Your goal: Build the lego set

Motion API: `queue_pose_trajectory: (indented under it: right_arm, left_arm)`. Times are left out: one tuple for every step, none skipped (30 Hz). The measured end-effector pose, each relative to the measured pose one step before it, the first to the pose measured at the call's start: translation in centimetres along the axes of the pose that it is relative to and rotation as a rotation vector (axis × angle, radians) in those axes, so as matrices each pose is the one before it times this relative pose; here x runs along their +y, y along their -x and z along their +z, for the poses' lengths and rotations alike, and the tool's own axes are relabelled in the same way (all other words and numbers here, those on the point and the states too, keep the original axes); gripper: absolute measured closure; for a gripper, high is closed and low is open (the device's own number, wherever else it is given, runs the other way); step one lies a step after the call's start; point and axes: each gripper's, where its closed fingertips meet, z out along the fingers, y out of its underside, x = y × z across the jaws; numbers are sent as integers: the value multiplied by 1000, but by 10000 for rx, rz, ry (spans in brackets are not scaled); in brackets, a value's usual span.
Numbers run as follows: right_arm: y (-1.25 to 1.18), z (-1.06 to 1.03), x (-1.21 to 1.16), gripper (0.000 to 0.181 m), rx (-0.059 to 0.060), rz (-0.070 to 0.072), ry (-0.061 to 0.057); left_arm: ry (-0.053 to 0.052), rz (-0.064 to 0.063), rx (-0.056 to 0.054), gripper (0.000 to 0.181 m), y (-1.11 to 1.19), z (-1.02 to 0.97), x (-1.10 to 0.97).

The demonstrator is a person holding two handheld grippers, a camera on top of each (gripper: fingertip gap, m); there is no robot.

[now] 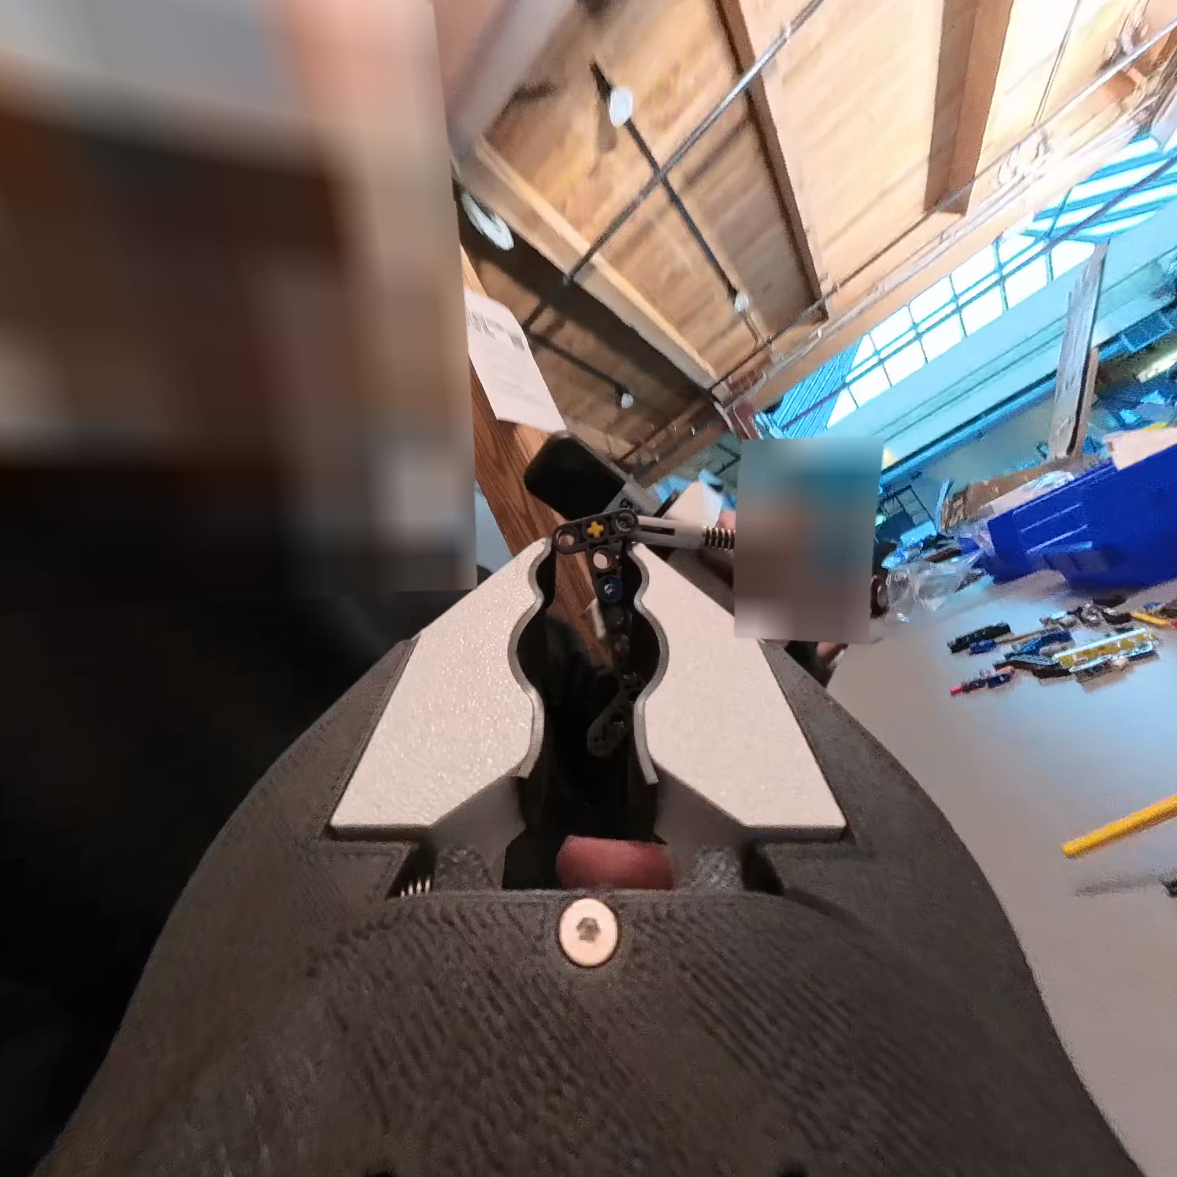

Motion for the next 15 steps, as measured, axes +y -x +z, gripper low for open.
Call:
queue_pose_trajectory:
  right_arm:
    - [-268, -53, -308, 163, 92, 3, -262]
    - [-253, -67, -243, 163, 110, -86, -218]
    - [-160, -61, -229, 163, 65, -136, -212]
    - [-87, -36, -310, 163, 18, -130, -262]
    - [-97, 3, -306, 163, 18, -55, -275]
    - [-96, 50, -157, 163, -11, 10, -183]
    - [-79, 101, 2, 163, -32, 39, -69]
    - [-191, 151, 167, 163, 52, 40, 25]
    - [-248, 182, 349, 163, 106, -23, 143]
    - [-118, 210, 434, 163, 48, -105, 194]
    - [17, 217, 420, 163, 4, -110, 179]
    - [64, 203, 342, 163, 2, -100, 160]
    - [38, 138, 257, 164, 43, -126, 129]
    - [-83, 65, 175, 164, 148, -133, 106]
    - [-332, -71, 140, 164, 326, -107, 117]
  left_arm:
    - [103, -546, -209, 143, 55, 80, 18]
    - [63, -484, -317, 146, 163, 55, 3]
    - [41, -440, -120, 146, -147, 45, 21]
    - [164, -528, -202, 149, 5, 121, 233]
    - [259, -528, -314, 152, 192, 211, 435]
    - [176, -365, -78, 151, -111, 267, 407]
    - [53, -295, -18, 150, -155, 291, 291]
    - [-48, -289, -109, 149, 40, 298, 145]
    - [-123, -220, 91, 148, -189, 273, 8]
    - [-76, -195, 195, 147, -309, 255, 36]
    - [47, -164, 20, 147, -6, 255, 183]
    - [93, -42, -36, 147, 107, 233, 253]
    - [32, 61, 50, 153, -21, 143, 179]
    - [-60, 45, -40, 158, 98, 43, 41]
    - [-50, 43, -158, 164, 264, -21, 53]
